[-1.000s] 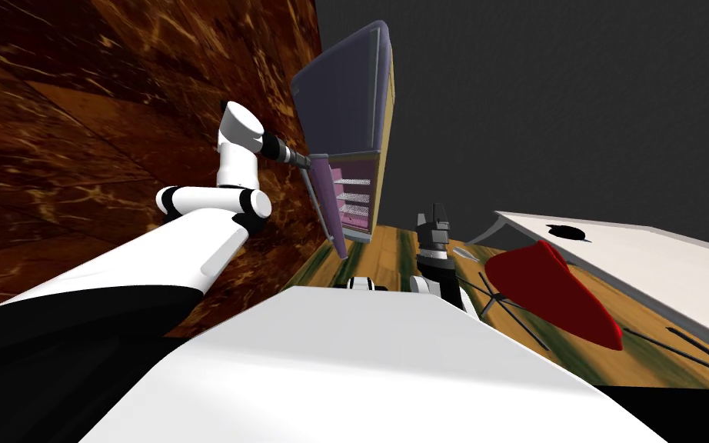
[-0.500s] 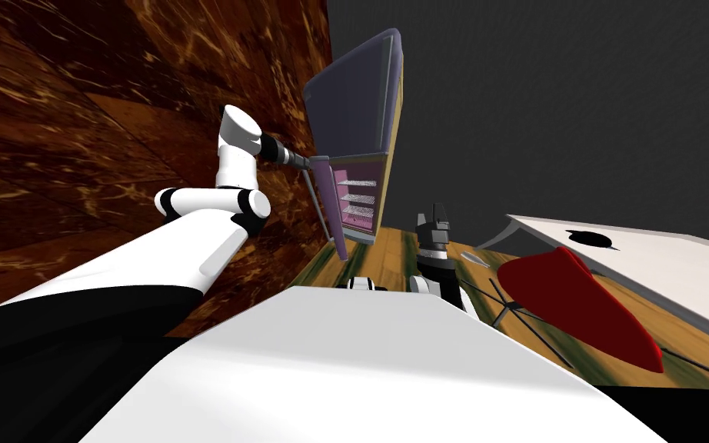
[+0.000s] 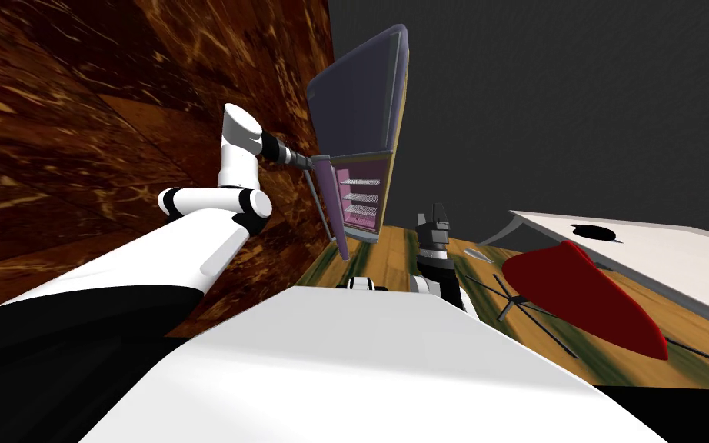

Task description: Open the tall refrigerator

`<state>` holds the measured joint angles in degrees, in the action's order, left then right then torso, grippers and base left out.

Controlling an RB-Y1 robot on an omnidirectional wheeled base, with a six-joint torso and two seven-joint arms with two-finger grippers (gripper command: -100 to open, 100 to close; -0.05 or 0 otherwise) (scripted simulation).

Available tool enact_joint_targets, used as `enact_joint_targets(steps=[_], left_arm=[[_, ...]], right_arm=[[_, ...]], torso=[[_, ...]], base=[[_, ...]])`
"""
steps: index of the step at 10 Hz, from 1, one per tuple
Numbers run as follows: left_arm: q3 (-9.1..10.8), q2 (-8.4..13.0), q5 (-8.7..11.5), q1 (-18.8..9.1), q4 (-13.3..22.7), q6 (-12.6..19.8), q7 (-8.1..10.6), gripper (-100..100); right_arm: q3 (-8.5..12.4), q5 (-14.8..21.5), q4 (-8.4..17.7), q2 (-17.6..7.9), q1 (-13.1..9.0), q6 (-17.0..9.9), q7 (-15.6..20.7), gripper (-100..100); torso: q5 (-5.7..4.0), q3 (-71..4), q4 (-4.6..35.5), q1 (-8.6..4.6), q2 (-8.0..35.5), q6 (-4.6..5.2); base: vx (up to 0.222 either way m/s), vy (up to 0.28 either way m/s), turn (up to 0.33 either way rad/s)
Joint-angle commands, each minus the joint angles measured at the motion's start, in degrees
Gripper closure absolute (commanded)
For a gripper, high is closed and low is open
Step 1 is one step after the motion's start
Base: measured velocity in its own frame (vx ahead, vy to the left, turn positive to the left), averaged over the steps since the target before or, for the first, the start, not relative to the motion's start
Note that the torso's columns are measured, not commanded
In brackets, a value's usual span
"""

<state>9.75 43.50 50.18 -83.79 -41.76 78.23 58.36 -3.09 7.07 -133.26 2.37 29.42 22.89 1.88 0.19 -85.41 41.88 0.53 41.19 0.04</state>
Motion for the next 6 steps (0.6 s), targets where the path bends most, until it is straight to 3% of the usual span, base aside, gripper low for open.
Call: enact_joint_targets(steps=[1, 5, 6], left_arm=[[0.44, -0.1, 1.3, 0.0, -0.8, 0.7, -0.85, 100], [0.98, -0.7, 3.5, -0.3, -1.4, 2.5, -2.44, 100], [0.74, -0.7, 3.2, -0.3, -0.6, 2.8, -2.41, 100]], right_arm=[[0.0, 0.0, 0.0, 0.0, 0.0, 0.0, 0.0, 0], [0.0, 0.0, 0.0, 0.0, 0.0, 0.0, 0.0, 0], [0.0, 0.0, 0.0, 0.0, 0.0, 0.0, 0.0, 0]], torso=[[-0.04, 0.0, 0.0, -0.08, 0.0, 0.05], [-0.25, -0.1, 0.0, -0.46, -0.1, 0.26], [-0.27, -0.1, 0.0, -0.58, -0.1, 0.28]], base=[[-0.016, 0.254, -0.025], [-0.008, 0.251, -0.024], [-0.018, 0.110, 0.009]])
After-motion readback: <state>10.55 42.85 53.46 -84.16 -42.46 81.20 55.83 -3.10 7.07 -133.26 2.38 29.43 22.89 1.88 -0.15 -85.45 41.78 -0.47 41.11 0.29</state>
